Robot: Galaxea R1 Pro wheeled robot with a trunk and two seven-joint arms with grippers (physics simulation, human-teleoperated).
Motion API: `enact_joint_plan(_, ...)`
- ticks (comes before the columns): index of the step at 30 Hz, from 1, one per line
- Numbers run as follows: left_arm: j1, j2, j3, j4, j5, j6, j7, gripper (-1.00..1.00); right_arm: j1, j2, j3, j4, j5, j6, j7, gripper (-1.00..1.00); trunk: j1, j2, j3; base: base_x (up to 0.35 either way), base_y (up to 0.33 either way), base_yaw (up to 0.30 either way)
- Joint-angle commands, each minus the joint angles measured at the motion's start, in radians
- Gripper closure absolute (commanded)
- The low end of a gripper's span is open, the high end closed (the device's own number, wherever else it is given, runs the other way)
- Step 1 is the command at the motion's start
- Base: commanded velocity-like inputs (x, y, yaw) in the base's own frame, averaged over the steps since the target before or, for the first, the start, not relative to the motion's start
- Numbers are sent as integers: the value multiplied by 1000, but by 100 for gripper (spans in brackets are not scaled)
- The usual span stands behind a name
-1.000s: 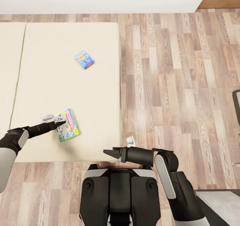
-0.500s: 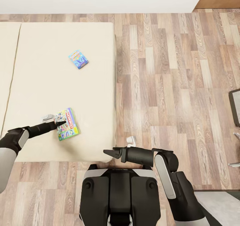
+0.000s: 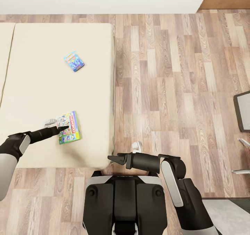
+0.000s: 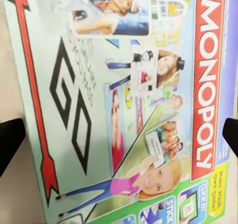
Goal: Put all the toys in the child's room - the three board games (two on the bed and one on the table), the two jigsaw puzzles on the table, and the tennis ball on the table - inside the toy box on the table in the child's room.
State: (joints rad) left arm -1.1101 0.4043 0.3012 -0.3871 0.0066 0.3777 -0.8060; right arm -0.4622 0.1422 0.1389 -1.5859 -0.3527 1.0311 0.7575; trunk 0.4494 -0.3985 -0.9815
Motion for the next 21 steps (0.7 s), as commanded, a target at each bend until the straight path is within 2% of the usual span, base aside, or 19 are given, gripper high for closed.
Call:
enact_joint_plan(1, 0, 0, 6, 0, 1, 9, -5, -100, -1, 0, -1, 0, 3, 4, 5, -100, 1, -2, -1, 0, -95, 0)
enact_joint_plan(17, 0, -1, 5, 0, 1, 9, -6, -100, -1, 0, -1, -1, 3, 4, 5, -100, 1, -2, -1, 0, -83, 0)
enact_joint_plan(21, 0, -1, 5, -1, 1, 9, -6, -100, -1, 0, -1, -1, 3, 4, 5, -100, 1, -2, -1, 0, -178, 0)
